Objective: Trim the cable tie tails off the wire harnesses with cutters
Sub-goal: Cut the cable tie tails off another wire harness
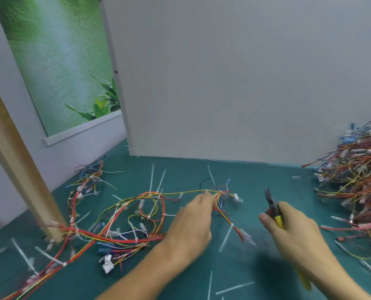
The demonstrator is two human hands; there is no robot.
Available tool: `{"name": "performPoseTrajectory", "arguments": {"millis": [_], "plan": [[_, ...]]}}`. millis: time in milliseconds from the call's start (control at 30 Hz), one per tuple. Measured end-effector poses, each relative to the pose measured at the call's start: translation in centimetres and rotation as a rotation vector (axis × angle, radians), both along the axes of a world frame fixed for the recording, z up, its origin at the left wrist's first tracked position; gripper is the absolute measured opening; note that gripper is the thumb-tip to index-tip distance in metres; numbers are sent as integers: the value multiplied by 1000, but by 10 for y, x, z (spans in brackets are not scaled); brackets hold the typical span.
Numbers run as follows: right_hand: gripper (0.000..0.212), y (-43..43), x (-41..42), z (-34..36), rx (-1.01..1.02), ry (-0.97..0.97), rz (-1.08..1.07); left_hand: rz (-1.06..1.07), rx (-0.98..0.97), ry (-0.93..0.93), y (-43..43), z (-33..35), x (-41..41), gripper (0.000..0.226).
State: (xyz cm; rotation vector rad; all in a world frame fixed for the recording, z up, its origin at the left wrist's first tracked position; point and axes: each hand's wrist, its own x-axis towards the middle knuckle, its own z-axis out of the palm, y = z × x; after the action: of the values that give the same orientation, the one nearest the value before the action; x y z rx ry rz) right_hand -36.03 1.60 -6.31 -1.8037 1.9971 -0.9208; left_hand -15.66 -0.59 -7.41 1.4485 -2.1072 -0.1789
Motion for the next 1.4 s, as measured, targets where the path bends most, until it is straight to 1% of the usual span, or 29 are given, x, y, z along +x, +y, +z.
{"name": "performPoseTrajectory", "arguments": {"millis": [67, 100, 167, 233, 267, 300, 367, 433, 500, 533, 567, 600, 633, 667, 700, 767, 800, 833, 867, 900, 967, 1000, 1067, 1133, 1167, 1200, 1300, 1333, 1400], "plan": [[23, -5, 7, 6, 112, -49, 75, -18, -8, -90, 3, -7, -11, 28], [24, -9, 12, 7, 182, -120, 109, -46, -21, -106, 5, -8, -14, 26], [29, -19, 24, 9, 327, -418, 145, -132, -58, -113, 7, -8, -15, 25], [22, -29, 35, 12, 431, -740, 136, -234, -55, -106, 10, -7, -12, 31], [17, -34, 39, 14, 455, -832, 132, -279, -26, -90, 11, -6, -9, 33], [14, -39, 42, 14, 471, -868, 124, -312, -1, -77, 11, -6, -6, 32], [14, -47, 45, 11, 501, -844, 96, -359, -4, -91, 12, -4, 1, 27], [9, -52, 45, 7, 497, -830, 71, -339, -145, -139, 10, -1, 12, 17], [5, -55, 44, 6, 469, -856, 65, -184, -339, -130, 1, 3, 26, 12], [6, -55, 43, 5, 448, -878, 71, -41, -384, -118, -6, 7, 35, 15], [9, -56, 41, 5, 423, -904, 88, 131, -355, -128, -13, 15, 45, 19], [12, -55, 40, 4, 392, -925, 113, 299, -241, -180, -21, 23, 56, 25], [16, -54, 39, 3, 354, -918, 144, 429, -76, -254, -30, 31, 68, 33], [19, -53, 38, 2, 298, -886, 182, 496, 100, -315, -40, 39, 78, 43], [21, -51, 38, 1, 231, -841, 225, 489, 278, -309, -47, 47, 86, 55], [19, -49, 39, 2, 105, -778, 316, 376, 620, -91, -59, 56, 96, 78], [17, -49, 40, 3, 57, -757, 350, 321, 768, 21, -63, 58, 100, 86], [16, -49, 41, 5, 18, -740, 373, 272, 882, 79, -66, 59, 103, 90], [17, -49, 43, 8, -9, -735, 388, 227, 962, 95, -68, 59, 106, 89], [18, -49, 44, 11, -25, -742, 397, 187, 1012, 100, -69, 59, 109, 81], [19, -49, 46, 17, -38, -759, 402, 101, 1064, 138, -67, 58, 113, 55], [20, -48, 46, 20, -37, -763, 404, 57, 1067, 156, -65, 58, 115, 44], [20, -46, 45, 25, -28, -786, 408, 17, 1029, 172, -62, 58, 120, 32], [19, -44, 42, 29, -7, -846, 415, 47, 939, 232, -60, 65, 129, 31], [19, -43, 40, 31, 7, -881, 421, 82, 889, 299, -60, 71, 135, 31], [19, -42, 37, 33, 25, -909, 428, 120, 844, 419, -61, 76, 141, 33], [17, -41, 27, 33, 81, -975, 416, 290, 763, 988, -64, 93, 164, 29], [16, -42, 25, 31, 100, -1007, 391, 366, 734, 1100, -65, 97, 172, 29], [14, -46, 18, 28, 136, -1084, 308, 527, 658, 1188, -70, 103, 189, 35]]}}
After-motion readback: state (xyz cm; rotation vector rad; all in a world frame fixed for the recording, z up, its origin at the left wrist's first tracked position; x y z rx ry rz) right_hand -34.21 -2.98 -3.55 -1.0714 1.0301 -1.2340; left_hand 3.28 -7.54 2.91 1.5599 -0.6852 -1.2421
